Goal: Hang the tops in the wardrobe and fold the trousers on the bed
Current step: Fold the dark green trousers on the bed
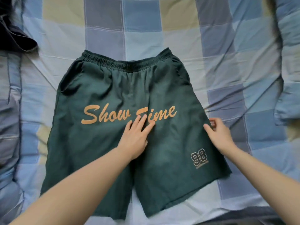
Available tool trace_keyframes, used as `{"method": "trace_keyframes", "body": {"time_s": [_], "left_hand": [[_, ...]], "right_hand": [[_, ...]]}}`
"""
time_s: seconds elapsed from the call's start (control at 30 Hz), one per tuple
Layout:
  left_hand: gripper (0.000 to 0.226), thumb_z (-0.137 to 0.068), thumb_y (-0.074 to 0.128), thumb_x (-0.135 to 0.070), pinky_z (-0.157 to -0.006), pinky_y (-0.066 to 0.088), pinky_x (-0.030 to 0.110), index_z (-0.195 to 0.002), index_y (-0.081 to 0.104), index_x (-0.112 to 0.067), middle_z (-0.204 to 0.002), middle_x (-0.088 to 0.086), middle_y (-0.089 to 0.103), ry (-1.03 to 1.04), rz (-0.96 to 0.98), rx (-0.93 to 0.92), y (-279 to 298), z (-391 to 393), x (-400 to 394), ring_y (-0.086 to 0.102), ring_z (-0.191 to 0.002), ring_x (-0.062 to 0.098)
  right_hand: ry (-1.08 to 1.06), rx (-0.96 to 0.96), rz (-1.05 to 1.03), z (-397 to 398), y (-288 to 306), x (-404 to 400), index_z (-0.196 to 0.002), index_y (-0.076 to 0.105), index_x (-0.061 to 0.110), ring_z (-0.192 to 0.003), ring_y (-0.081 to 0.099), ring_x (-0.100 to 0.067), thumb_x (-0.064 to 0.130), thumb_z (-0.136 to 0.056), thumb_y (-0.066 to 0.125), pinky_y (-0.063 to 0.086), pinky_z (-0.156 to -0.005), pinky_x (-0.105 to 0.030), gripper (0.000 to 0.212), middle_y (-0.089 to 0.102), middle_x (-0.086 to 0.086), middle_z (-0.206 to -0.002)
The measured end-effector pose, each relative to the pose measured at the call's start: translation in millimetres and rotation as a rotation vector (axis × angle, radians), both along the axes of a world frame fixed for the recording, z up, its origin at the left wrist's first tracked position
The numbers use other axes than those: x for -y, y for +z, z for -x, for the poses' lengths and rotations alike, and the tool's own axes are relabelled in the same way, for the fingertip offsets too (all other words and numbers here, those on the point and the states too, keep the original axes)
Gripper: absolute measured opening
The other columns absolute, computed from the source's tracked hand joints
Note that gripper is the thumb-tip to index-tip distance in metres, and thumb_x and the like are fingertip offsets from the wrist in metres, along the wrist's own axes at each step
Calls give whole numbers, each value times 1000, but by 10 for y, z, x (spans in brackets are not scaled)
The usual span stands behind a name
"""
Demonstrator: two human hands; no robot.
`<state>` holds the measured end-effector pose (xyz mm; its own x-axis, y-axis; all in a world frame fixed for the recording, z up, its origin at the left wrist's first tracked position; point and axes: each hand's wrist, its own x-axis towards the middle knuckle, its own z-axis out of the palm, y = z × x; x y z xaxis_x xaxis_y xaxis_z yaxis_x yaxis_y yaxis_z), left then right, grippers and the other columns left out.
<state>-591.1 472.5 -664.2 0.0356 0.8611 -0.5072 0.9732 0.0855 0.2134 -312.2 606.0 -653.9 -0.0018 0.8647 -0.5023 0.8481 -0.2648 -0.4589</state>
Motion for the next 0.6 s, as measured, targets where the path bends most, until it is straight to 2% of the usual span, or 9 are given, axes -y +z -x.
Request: {"method": "trace_keyframes", "body": {"time_s": [0.1,0.17,0.23,0.3,0.4,0.47,0.5,0.53,0.6], "left_hand": [[58,-102,28,-44,-120,9,48,-155,11,-29,-164,0,5,42,59,-13,43,-353,29,-5,-149,37],[58,-102,22,-50,-120,4,51,-155,16,-27,-164,3,7,77,95,-22,89,-553,-14,-9,-148,40],[59,-101,22,-54,-120,1,50,-153,24,-26,-164,5,11,136,110,47,140,-738,-83,-9,-150,33],[62,-100,22,-58,-120,3,47,-150,35,-25,-162,7,19,249,142,223,225,-935,-156,-5,-151,27],[67,-95,29,-65,-117,21,41,-134,58,-17,-144,6,51,606,200,600,371,-1177,-237,19,-148,23],[55,-92,46,-61,-95,40,29,-116,68,-17,-111,-6,69,913,184,771,465,-1239,-278,51,-125,20],[37,-91,55,-49,-81,42,20,-102,71,-17,-90,-14,69,1033,165,786,452,-1250,-271,60,-105,19],[21,-90,59,-34,-66,39,12,-82,69,-18,-68,-18,62,1063,141,757,450,-1235,-255,60,-84,18],[33,-90,58,-17,-47,30,12,-58,49,-14,-48,-13,44,1052,114,654,416,-1183,-197,44,-58,16]], "right_hand": [[69,157,129,-356,58,328,-115,53,20,-104,61,-33,35,-86,65,48,-83,-37,35,67,-9,-109],[167,196,178,-490,127,487,-120,49,22,-102,61,-34,29,-83,66,49,-81,-39,41,68,-10,-109],[259,131,168,-512,203,625,-125,46,21,-90,62,-31,20,-83,65,45,-72,-35,47,68,-5,-95],[371,41,140,-452,322,774,-132,44,23,-72,55,-12,18,-85,64,36,-66,-29,52,57,10,-79],[525,-153,152,-264,536,950,-136,42,32,-72,49,8,18,-88,60,33,-66,-10,54,53,18,-87],[678,-221,192,-152,641,966,-135,46,31,-85,46,18,15,-88,59,32,-75,-1,51,53,25,-104],[733,-223,228,-95,680,921,-132,51,29,-88,46,17,14,-88,58,32,-78,0,48,55,22,-109],[752,-208,259,-34,705,845,-126,58,26,-87,49,13,13,-87,58,34,-78,-2,41,60,18,-108],[666,-186,254,111,738,611,-103,71,23,-78,57,4,11,-85,60,40,-73,-11,25,68,11,-93]]}}
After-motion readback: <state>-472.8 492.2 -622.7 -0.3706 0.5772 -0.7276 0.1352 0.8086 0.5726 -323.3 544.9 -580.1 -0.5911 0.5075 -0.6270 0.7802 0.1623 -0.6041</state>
